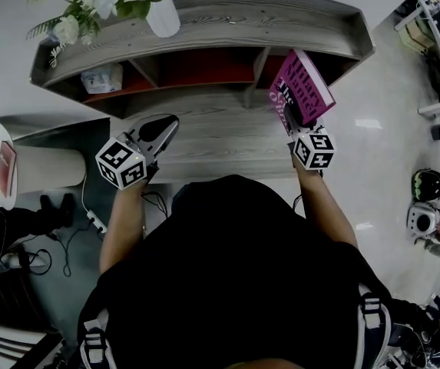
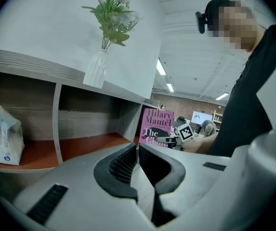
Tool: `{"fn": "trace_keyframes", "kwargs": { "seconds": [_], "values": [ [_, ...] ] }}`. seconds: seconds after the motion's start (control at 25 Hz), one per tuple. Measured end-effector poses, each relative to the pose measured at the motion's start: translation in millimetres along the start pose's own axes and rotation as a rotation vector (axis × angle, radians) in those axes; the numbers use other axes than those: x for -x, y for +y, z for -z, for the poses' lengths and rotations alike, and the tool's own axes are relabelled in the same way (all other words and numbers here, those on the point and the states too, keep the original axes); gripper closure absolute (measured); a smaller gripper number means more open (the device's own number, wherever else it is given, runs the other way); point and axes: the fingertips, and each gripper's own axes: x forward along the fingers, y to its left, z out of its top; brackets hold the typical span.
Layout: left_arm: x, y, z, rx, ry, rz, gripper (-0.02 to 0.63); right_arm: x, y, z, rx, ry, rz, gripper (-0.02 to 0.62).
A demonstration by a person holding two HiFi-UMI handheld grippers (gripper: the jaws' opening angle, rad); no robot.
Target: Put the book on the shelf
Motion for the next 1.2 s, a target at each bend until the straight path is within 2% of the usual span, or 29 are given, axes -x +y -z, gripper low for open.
{"fn": "trace_keyframes", "kwargs": {
  "seconds": [1.2],
  "values": [
    [-18.2, 25.4, -10.1, -0.002, 0.038, 0.031, 0.572, -35.7, -9.4, -6.4, 0.006, -0.001, 0.054, 0.448]
  ]
}}
